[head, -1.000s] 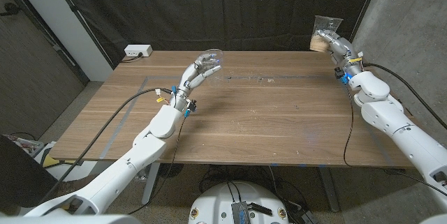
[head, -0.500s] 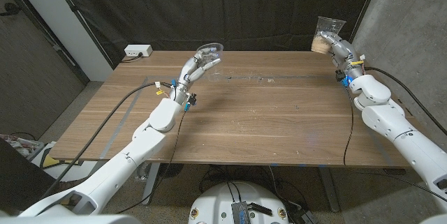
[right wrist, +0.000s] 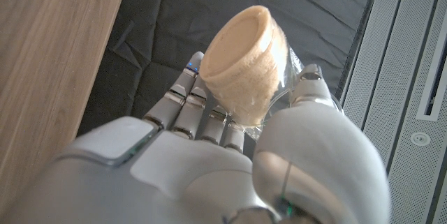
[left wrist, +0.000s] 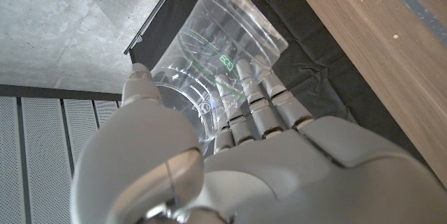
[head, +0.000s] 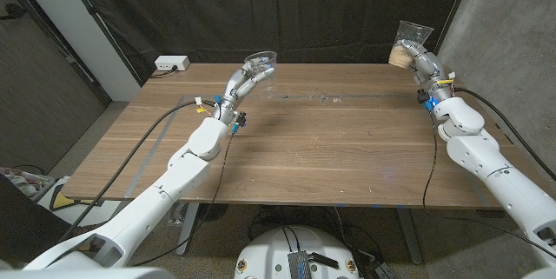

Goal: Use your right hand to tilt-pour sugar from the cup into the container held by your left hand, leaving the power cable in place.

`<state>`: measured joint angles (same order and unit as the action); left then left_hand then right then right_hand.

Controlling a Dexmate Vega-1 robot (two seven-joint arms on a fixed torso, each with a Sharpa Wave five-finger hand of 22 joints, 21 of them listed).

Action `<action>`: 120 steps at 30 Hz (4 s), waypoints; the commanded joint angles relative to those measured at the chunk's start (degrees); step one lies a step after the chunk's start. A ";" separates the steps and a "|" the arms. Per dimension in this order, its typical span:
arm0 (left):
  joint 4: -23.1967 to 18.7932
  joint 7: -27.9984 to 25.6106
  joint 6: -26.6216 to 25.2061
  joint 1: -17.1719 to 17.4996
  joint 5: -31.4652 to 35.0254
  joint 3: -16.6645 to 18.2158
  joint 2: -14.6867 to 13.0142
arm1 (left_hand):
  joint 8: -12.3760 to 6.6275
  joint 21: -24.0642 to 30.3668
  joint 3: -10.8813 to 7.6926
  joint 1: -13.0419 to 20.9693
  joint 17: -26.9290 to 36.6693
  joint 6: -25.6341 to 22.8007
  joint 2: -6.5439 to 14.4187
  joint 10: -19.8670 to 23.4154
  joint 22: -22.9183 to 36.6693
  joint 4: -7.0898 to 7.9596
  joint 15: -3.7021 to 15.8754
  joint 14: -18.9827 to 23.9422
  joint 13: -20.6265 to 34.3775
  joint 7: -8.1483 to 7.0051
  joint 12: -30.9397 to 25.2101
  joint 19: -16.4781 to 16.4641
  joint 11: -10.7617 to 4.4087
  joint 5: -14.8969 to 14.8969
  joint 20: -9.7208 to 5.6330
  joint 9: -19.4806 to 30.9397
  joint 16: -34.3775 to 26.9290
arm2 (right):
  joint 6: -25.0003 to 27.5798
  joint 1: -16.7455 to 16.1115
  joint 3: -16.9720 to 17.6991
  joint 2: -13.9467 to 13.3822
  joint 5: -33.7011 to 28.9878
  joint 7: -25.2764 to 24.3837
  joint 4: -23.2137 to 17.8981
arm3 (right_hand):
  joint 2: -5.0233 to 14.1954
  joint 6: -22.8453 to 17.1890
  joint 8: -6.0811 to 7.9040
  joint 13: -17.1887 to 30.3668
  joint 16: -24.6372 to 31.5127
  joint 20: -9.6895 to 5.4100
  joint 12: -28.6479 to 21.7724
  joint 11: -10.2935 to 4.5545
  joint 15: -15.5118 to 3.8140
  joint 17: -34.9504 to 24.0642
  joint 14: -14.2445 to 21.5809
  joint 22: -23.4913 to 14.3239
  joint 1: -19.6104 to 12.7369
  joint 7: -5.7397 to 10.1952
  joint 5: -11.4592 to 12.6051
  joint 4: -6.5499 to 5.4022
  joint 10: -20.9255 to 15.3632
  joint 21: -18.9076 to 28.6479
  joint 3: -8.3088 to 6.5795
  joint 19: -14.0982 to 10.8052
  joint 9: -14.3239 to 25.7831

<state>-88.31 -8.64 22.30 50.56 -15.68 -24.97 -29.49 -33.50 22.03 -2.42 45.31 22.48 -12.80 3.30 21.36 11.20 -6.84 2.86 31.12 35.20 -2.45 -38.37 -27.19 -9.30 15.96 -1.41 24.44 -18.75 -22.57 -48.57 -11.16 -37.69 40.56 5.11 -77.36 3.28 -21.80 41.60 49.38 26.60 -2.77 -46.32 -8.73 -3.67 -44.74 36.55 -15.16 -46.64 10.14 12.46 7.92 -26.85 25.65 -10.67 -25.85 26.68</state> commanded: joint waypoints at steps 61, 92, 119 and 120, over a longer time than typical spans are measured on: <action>4.51 7.75 -4.19 -5.84 -4.44 -2.32 -2.69 | -1.39 -0.40 0.35 0.91 1.02 -1.87 1.71 1.52 0.31 0.72 5.90 1.68 0.01 0.71 -1.03 0.85 0.60 -1.95 -0.88 -0.30 1.91 | 5.40 4.00 1.11 -8.25 -4.14 1.35 -10.19 | 1.49 -1.69 -1.37 -5.58 -2.10 -4.64 4.58 1.34 -9.65 0.26 1.21 0.42 -0.20 -0.28 -0.61 -0.23 -2.23 1.04 -0.50 0.13 -2.54; 9.90 13.92 -0.78 -9.00 -5.83 -4.08 -1.63 | -1.77 -0.47 0.45 1.79 1.43 -2.51 1.78 2.16 0.35 0.47 5.82 2.29 0.18 1.06 -1.53 0.94 1.06 -2.17 -0.95 -0.53 2.67 | 21.99 15.29 -4.58 -16.90 -8.04 11.23 -20.49 | 2.10 -1.45 -2.16 -6.09 -2.90 -4.37 5.76 2.21 -9.72 0.62 1.36 0.67 -0.88 -0.68 -1.24 0.10 -1.97 1.30 -1.13 0.24 -2.96; 10.51 19.00 2.56 -10.42 -4.65 -5.62 -2.27 | -2.30 -0.50 0.61 2.76 1.82 -3.08 1.48 2.68 0.36 0.09 5.98 2.92 0.58 1.74 -2.13 0.85 1.29 -1.83 -1.12 -0.37 3.19 | 31.44 18.84 -8.17 -20.45 -10.44 15.99 -29.56 | 2.89 -0.46 -2.96 -5.46 -3.39 -4.48 6.44 2.61 -9.79 0.39 0.55 0.84 -2.22 -1.22 -1.94 0.53 -0.95 1.32 -1.90 0.96 -2.71; 10.37 19.17 2.63 -10.29 -4.67 -5.67 -2.35 | -2.28 -0.51 0.61 2.80 1.84 -3.00 1.47 2.79 0.36 0.07 5.96 2.95 0.60 1.75 -2.20 0.88 1.24 -1.79 -1.13 -0.36 3.21 | 32.39 19.43 -8.77 -20.57 -10.81 16.49 -30.20 | 2.92 -0.52 -2.95 -5.42 -3.39 -4.47 6.40 2.86 -9.79 0.36 0.51 0.85 -2.32 -1.35 -1.96 0.56 -1.05 1.34 -1.94 0.95 -2.69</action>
<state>-78.35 8.77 23.58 40.71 -20.50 -30.10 -31.95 -35.40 21.60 -1.97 47.53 24.07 -15.38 4.71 23.50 11.32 -6.33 3.06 33.38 35.48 -1.11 -40.11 -26.06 -7.96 13.95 -2.13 23.91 -15.87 5.05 -31.31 -17.75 -56.94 31.22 19.23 -103.69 5.10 -22.39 38.94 43.73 23.25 -2.77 -40.07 -6.26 -3.47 -44.19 37.35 -14.36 -48.02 9.09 10.63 8.53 -28.04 26.54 -11.82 -25.02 23.81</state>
